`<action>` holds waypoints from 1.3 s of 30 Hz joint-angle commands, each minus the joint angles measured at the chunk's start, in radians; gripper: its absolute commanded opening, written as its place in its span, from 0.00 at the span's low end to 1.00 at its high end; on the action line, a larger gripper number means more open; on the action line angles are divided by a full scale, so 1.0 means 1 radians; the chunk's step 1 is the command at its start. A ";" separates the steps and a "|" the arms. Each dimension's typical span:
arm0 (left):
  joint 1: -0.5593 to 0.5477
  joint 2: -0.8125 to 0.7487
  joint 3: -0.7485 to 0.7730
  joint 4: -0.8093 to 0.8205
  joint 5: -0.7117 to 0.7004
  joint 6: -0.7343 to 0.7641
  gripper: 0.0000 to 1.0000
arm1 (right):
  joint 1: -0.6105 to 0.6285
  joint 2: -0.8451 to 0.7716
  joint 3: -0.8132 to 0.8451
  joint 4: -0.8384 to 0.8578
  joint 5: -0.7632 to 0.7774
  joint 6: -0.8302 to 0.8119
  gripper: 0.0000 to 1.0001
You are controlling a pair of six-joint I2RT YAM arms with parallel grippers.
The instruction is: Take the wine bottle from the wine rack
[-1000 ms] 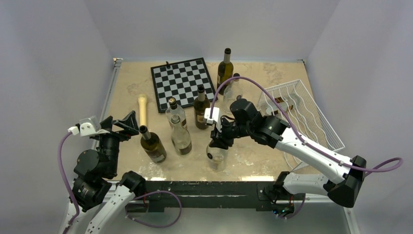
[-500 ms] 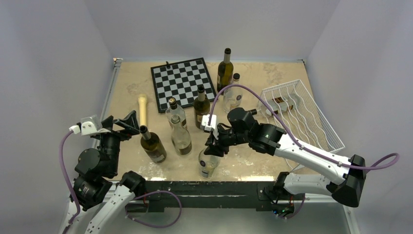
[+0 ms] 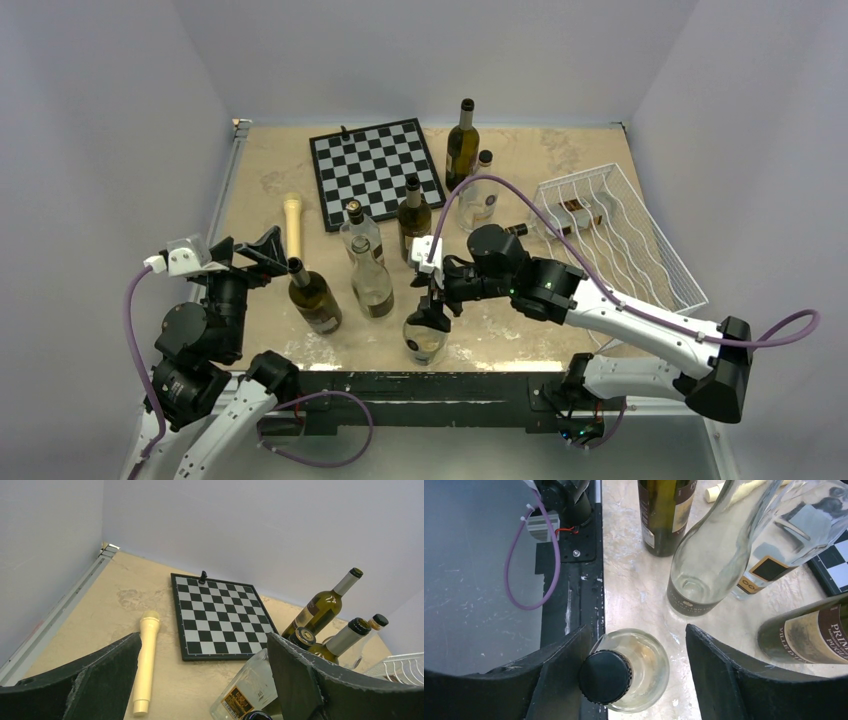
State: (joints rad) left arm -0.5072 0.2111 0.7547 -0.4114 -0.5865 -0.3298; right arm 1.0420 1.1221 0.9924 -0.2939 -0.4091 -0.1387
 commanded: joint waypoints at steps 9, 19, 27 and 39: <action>-0.004 0.007 0.002 0.031 0.009 0.002 1.00 | 0.001 -0.056 0.097 0.053 -0.013 0.014 0.75; -0.004 0.002 0.001 0.031 0.006 0.002 1.00 | 0.003 -0.075 0.122 0.316 0.010 0.180 0.98; -0.005 0.000 0.003 0.028 0.021 -0.003 1.00 | -0.006 -0.042 0.281 0.054 0.409 -0.234 0.98; -0.004 -0.020 0.002 0.031 0.035 -0.010 1.00 | -0.357 0.106 -0.002 0.071 0.686 -0.891 0.93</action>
State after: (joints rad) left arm -0.5072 0.1993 0.7547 -0.4114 -0.5732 -0.3302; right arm 0.7414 1.1660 1.0626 -0.1928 0.1780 -0.7345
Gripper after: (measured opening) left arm 0.994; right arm 0.969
